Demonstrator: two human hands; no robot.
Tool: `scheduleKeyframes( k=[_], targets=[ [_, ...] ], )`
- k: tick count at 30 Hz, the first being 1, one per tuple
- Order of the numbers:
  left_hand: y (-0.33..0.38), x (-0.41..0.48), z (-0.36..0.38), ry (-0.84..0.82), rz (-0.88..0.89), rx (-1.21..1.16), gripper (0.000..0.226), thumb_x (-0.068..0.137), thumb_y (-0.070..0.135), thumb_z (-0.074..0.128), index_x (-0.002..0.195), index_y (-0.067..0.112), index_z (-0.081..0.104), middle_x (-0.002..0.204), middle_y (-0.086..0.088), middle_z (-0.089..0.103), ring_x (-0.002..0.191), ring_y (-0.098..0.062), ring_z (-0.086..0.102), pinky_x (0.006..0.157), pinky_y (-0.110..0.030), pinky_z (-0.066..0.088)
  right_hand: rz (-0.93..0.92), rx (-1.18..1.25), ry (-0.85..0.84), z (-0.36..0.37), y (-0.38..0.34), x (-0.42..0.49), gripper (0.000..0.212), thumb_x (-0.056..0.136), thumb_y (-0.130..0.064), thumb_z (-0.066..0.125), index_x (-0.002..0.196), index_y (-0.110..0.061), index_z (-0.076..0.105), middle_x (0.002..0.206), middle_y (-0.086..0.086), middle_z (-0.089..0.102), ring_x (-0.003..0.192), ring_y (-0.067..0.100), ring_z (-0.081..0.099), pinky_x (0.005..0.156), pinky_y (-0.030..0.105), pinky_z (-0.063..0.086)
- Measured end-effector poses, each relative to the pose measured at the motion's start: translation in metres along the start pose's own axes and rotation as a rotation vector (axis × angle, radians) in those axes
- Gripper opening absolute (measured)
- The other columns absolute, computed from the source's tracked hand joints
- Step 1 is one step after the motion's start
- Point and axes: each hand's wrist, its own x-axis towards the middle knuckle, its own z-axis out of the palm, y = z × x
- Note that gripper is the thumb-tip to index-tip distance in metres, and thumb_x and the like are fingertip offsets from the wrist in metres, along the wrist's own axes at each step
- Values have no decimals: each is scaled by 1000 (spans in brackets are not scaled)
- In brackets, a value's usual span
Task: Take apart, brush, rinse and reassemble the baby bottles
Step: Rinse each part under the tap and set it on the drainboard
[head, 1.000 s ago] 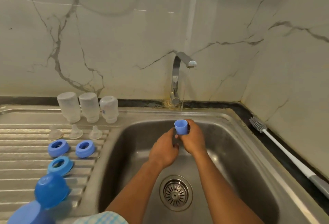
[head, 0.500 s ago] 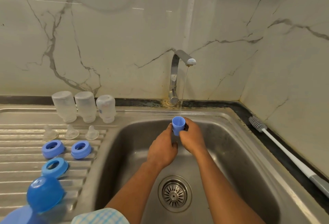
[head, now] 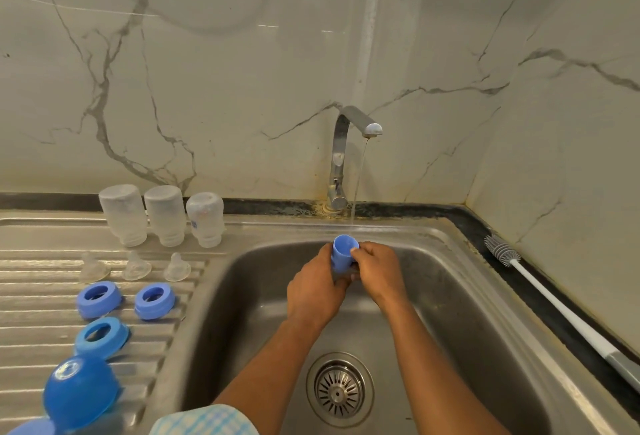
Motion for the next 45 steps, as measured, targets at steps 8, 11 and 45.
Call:
scheduleKeyframes(
  k=[8,11,45],
  targets=[
    [3,10,5,47,123,176,26,98,28,57,123,27,49,106,8,69,89,-16,66,77,-36,55,-59,-348,143,0,1,9,11,83,-10,65,73,-11,69,67,4,66,62,18,62,59,32,53],
    [1,11,5,59,142,224,29,97,21,57,123,30,49,107,8,68,87,-13,64,76,-34,55,-50,-470,146,6,0,8,5,85,-15,68,90,-13,67,82,4,68,71,17,62,52,25,43],
    [-11,11,-3,19,146,283,53,102,22,50,152,30,34,145,6,52,127,-19,50,97,-34,48,-24,-504,-179,14,-1,32,5,89,-14,62,85,-17,61,79,4,64,72,19,62,57,24,44]
  ],
)
